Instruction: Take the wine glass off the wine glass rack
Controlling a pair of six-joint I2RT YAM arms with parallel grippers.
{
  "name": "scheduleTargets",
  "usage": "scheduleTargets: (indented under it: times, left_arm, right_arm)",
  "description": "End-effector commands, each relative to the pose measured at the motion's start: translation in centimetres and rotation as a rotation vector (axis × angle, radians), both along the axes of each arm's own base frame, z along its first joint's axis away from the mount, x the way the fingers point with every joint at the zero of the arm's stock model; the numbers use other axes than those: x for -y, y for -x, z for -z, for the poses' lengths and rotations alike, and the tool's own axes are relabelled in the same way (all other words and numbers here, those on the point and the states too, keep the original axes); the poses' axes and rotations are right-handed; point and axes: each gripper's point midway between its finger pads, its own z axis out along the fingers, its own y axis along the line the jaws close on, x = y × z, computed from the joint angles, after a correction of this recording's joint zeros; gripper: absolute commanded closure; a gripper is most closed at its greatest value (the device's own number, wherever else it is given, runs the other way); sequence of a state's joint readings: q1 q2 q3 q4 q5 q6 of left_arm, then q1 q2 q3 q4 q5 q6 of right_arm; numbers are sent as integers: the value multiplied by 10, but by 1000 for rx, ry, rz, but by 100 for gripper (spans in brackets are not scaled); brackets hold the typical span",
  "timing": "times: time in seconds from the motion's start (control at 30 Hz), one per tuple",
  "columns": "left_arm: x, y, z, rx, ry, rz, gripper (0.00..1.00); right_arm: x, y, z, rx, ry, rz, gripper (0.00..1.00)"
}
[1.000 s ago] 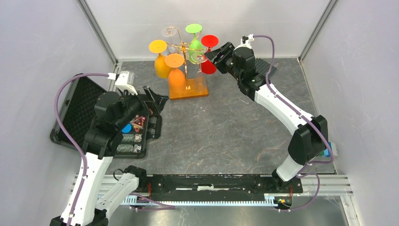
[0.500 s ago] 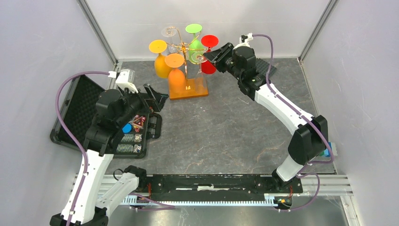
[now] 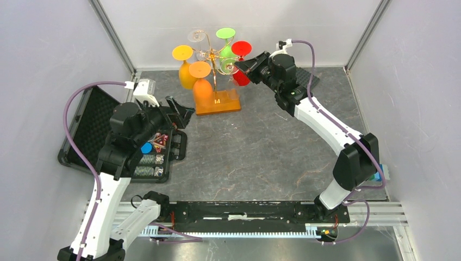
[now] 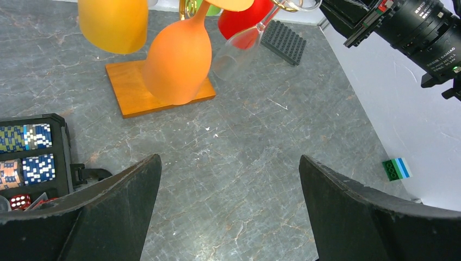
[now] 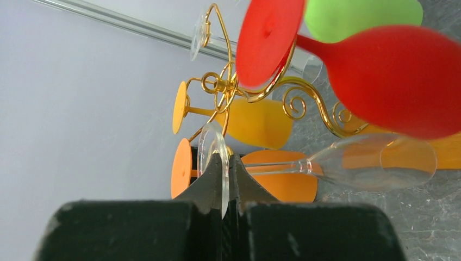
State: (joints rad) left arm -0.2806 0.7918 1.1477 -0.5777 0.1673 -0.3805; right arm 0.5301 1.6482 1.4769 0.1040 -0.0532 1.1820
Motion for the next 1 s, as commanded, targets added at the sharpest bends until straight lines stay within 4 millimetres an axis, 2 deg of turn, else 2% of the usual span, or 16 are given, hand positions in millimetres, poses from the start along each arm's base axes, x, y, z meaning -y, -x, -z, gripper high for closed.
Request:
scheduleTargets:
  times: [0.0, 0.4, 0.77, 0.97]
  left_arm:
    - [-1, 4, -25, 77, 6, 9, 0]
    - [-9, 1, -25, 81, -19, -33, 0]
    - [-16, -10, -24, 78, -39, -85, 0]
    - [-20, -13, -22, 82, -54, -106, 0]
  right_arm:
    - [2, 13, -28, 43, -58, -13, 100]
    - [-1, 34, -48, 29, -131, -40, 100]
    - [-28, 30, -56, 28, -141, -98, 100]
    - [-32, 24, -53, 27, -133, -87, 100]
